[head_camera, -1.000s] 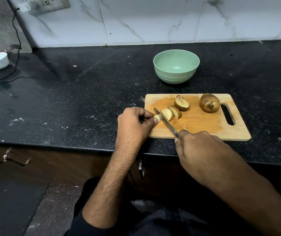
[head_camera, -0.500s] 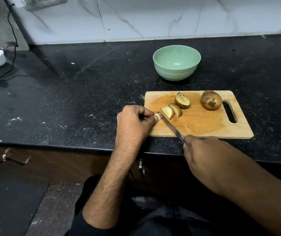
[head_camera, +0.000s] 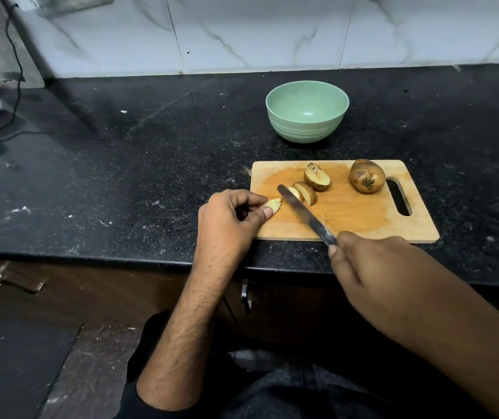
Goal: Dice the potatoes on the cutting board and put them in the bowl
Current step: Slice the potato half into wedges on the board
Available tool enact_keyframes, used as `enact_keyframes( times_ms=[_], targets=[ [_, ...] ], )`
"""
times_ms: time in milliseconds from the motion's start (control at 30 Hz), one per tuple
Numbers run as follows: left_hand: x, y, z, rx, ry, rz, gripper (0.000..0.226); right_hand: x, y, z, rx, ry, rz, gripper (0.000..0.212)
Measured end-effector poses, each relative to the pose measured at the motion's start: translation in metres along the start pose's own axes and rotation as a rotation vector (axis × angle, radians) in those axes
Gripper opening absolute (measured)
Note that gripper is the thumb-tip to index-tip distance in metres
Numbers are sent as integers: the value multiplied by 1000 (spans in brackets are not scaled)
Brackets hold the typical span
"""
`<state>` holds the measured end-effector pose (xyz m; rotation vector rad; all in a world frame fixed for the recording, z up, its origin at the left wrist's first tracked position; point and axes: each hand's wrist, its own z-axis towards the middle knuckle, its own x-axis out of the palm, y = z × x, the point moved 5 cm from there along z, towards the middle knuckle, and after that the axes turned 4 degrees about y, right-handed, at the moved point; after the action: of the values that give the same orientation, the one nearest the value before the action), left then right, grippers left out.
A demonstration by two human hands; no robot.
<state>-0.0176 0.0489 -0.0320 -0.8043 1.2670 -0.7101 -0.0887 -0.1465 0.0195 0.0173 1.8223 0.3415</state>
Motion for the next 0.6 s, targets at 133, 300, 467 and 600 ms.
enact_keyframes(
  times_ms=[133, 300, 467, 600],
  targets=[
    [0, 1, 0, -4, -7, -23, 11, 6, 11, 17, -12, 4, -21, 28],
    [1, 3, 3, -24, 3, -23, 8, 8, 17, 27, -29, 15, -50, 30],
    [0, 3, 8, -71, 52, -12, 8, 5, 24, 37, -37, 37, -97, 31],
    [0, 1, 9, -86, 62, -5, 7, 2, 27, 40, -20, 42, -127, 33]
  ],
)
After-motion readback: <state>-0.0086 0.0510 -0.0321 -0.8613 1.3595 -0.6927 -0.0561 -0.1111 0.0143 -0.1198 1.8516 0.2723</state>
